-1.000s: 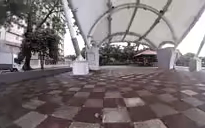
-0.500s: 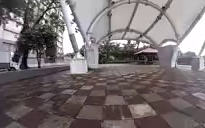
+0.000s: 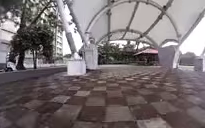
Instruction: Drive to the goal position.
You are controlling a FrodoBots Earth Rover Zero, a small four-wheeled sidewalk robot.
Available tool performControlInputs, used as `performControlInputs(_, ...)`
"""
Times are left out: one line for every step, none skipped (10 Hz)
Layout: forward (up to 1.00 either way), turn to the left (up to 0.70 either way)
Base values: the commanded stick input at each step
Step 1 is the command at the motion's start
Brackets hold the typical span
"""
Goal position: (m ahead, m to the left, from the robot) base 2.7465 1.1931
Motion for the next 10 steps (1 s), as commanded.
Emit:
performControlInputs(1.00, -0.01)
performControlInputs(1.00, -0.01)
performControlInputs(1.00, -0.01)
performControlInputs(1.00, -0.01)
performControlInputs(1.00, -0.01)
performControlInputs(1.00, -0.01)
performControlInputs(1.00, -0.01)
performControlInputs(1.00, -0.01)
performControlInputs(1.00, -0.01)
performControlInputs(1.00, -0.01)
